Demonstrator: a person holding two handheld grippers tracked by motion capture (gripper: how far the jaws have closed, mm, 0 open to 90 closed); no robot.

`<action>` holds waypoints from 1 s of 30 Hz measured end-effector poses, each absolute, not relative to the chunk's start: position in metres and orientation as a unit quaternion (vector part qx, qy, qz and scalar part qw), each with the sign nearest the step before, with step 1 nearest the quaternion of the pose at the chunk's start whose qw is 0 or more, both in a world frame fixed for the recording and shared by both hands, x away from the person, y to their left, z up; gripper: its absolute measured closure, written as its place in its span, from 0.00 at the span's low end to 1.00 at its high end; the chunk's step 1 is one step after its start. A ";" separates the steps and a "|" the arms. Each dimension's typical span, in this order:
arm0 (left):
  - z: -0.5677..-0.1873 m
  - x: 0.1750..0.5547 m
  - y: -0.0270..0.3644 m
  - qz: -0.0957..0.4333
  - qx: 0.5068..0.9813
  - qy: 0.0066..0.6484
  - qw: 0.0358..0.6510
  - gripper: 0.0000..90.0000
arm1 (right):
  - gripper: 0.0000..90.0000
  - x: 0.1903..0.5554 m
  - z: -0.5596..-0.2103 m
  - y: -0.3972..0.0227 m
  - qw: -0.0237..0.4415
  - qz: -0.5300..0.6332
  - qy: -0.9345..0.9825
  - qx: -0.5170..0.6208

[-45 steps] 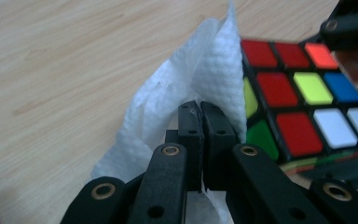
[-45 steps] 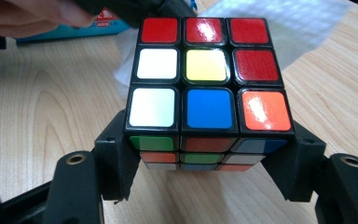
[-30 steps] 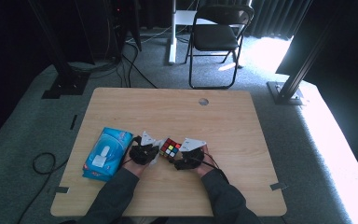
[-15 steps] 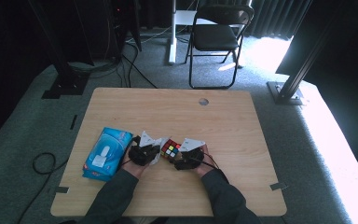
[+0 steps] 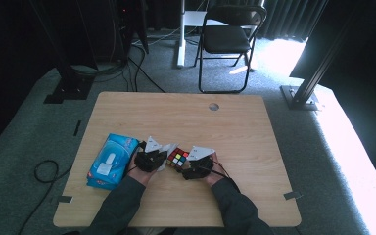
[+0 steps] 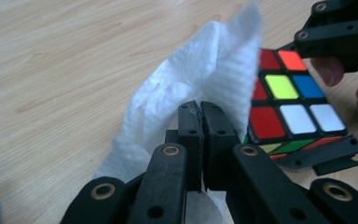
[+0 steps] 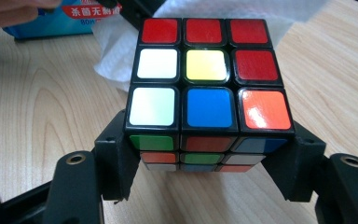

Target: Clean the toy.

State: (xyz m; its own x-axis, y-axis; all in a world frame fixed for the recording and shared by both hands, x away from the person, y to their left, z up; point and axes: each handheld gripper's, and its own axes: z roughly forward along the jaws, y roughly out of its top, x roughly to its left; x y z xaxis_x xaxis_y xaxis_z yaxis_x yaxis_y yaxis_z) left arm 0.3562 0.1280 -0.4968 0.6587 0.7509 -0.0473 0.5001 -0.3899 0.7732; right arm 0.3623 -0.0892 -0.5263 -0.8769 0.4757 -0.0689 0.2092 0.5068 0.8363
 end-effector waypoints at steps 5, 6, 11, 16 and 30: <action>-0.501 0.357 0.128 0.155 0.820 0.385 0.394 0.97 | 0.38 0.362 -0.524 -0.091 0.147 0.458 0.853 0.201; -0.501 0.357 0.128 0.155 0.819 0.386 0.395 0.97 | 0.38 0.362 -0.524 -0.091 0.148 0.458 0.853 0.200; -0.503 0.358 0.129 0.154 0.822 0.385 0.389 0.97 | 0.38 0.362 -0.524 -0.091 0.147 0.461 0.852 0.200; -0.506 0.358 0.128 0.152 0.824 0.386 0.385 0.97 | 0.38 0.363 -0.523 -0.093 0.150 0.462 0.850 0.203; -0.515 0.359 0.126 0.148 0.831 0.387 0.372 0.98 | 0.38 0.367 -0.517 -0.100 0.159 0.473 0.836 0.229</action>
State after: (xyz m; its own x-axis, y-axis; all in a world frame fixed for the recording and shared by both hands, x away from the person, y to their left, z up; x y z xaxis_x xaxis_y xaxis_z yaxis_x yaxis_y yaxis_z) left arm 0.3586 0.1265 -0.5151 0.6570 0.7526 -0.0430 0.5328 -0.4232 0.7328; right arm 0.3673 -0.0997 -0.5173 -0.8451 0.5323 -0.0493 0.2318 0.4480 0.8635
